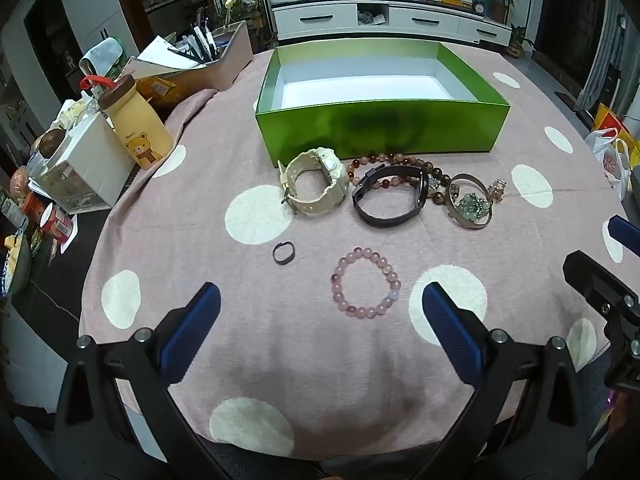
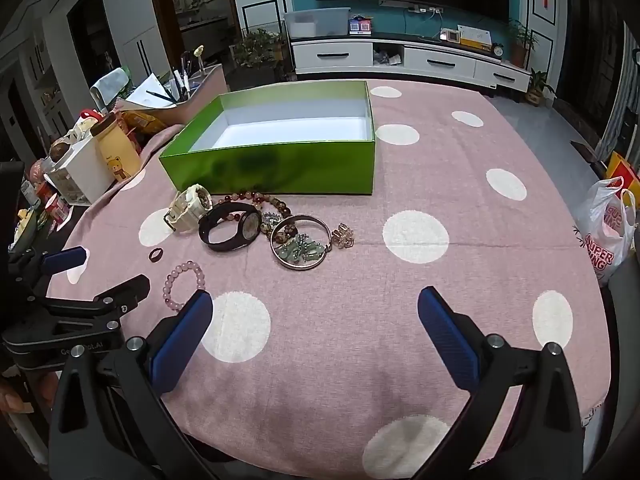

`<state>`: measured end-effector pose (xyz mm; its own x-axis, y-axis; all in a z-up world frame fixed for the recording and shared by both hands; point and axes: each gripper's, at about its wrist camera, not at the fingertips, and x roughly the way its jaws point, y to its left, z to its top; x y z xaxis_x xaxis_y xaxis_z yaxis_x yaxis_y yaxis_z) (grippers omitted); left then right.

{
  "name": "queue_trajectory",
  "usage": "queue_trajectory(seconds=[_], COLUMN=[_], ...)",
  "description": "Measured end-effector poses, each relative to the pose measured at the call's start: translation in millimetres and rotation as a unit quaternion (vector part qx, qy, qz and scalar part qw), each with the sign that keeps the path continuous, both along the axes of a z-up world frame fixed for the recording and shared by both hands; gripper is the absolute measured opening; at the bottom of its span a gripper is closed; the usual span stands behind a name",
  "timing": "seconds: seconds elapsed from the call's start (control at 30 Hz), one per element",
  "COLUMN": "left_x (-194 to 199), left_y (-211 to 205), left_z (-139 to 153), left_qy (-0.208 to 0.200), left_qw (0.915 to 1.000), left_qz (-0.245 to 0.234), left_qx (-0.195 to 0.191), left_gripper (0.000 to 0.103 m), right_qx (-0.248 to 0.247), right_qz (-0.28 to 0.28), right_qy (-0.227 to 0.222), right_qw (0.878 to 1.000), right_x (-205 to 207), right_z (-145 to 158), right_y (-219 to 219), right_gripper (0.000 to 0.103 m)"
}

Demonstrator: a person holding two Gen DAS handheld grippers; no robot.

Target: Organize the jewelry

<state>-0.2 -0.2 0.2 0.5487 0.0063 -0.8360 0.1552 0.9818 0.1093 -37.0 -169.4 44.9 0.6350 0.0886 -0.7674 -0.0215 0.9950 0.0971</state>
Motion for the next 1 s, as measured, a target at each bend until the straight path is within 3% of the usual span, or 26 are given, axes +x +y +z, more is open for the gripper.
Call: queue_trajectory(seconds=[1.0], left_x=[-4.7], left_y=[-1.9], left_z=[13.2], left_qy=[-0.017], left_qw=[0.9998], left_qz=[-0.002], left_qx=[-0.002], left_gripper=[0.101], right_qx=[0.004], right_qz=[-0.001], right_qy=[-0.004], right_qw=[1.0], right_x=[-3.1], right_z=[0.4], right_y=[-2.0], right_gripper=[0.102])
